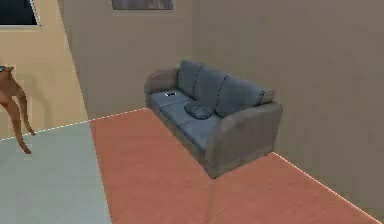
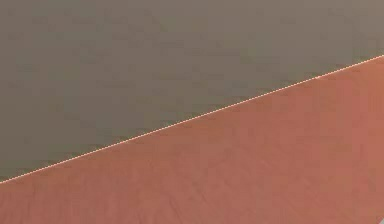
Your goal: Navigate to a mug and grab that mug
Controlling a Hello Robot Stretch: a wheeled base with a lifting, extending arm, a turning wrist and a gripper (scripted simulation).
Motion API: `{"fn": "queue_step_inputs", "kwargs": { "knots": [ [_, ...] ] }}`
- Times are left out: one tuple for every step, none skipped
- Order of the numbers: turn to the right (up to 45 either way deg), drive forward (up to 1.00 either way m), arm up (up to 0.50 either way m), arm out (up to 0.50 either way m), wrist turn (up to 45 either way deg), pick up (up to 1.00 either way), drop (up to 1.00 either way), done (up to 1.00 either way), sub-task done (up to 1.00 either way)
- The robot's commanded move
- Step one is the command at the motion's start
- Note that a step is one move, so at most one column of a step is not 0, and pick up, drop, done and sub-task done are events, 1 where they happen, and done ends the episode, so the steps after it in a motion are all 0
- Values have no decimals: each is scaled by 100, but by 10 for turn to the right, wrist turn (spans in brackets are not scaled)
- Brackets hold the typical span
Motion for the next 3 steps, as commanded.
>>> {"fn": "queue_step_inputs", "kwargs": {
  "knots": [
    [450, 0, 0, 0, 0, 0, 0, 0, 0],
    [450, 0, 0, 0, 0, 0, 0, 0, 0],
    [450, 0, 0, 0, 0, 0, 0, 0, 0]
  ]
}}
